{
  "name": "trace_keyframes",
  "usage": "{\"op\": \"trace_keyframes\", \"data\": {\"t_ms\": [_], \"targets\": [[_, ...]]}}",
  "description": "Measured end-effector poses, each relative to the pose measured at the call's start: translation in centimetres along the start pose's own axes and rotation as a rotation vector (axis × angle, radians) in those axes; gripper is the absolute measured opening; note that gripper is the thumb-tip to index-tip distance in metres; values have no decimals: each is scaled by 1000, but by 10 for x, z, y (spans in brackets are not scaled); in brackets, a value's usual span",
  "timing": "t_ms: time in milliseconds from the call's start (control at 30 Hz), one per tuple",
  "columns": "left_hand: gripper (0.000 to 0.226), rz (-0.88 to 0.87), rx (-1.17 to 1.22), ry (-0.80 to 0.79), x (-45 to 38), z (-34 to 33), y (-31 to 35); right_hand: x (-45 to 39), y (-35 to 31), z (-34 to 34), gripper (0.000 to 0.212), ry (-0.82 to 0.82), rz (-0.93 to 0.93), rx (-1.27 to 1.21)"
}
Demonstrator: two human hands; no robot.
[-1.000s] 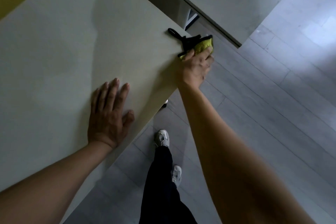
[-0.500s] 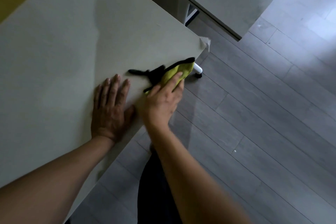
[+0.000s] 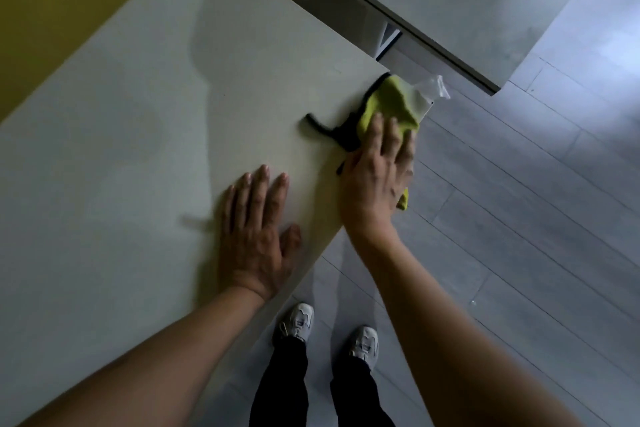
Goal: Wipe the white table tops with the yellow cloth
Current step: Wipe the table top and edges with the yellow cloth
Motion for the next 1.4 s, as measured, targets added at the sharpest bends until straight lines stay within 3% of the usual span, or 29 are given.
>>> {"op": "trace_keyframes", "data": {"t_ms": [200,367,533,667,767,900,1000,1233,1400], "targets": [[72,5,16,-1,0,0,0,6,-9,1,59,-36,287,226],[69,1,17,-10,4,-1,1,-32,-63,-10,56,-223,612,290],[76,-5,1,-25,5,-2,1,-98,-83,-16,60,-198,437,319],[71,-12,1,4,6,-1,0,-67,-39,3,60,-2,272,237],[71,-6,25,-9,4,-3,0,-19,5,6,60,69,-39,29],[73,-20,0,-15,5,-5,-2,42,7,-15,63,57,-397,-414],[74,-39,-21,-3,7,-6,-2,35,3,-17,65,40,-446,-447],[74,-36,-7,-16,6,-6,0,-69,29,9,67,-27,-509,-424],[75,-41,-18,-25,5,-7,-1,25,9,-11,64,-1,-471,-507]]}}
Point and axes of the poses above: each hand's wrist, its own x-axis away from the middle knuckle, its own z-axis out of the back of the hand, y = z × x, the point moved 6 cm from there along -x, towards the middle knuckle, and after that the axes turned 2 degrees about -y, right-handed, at the moved point
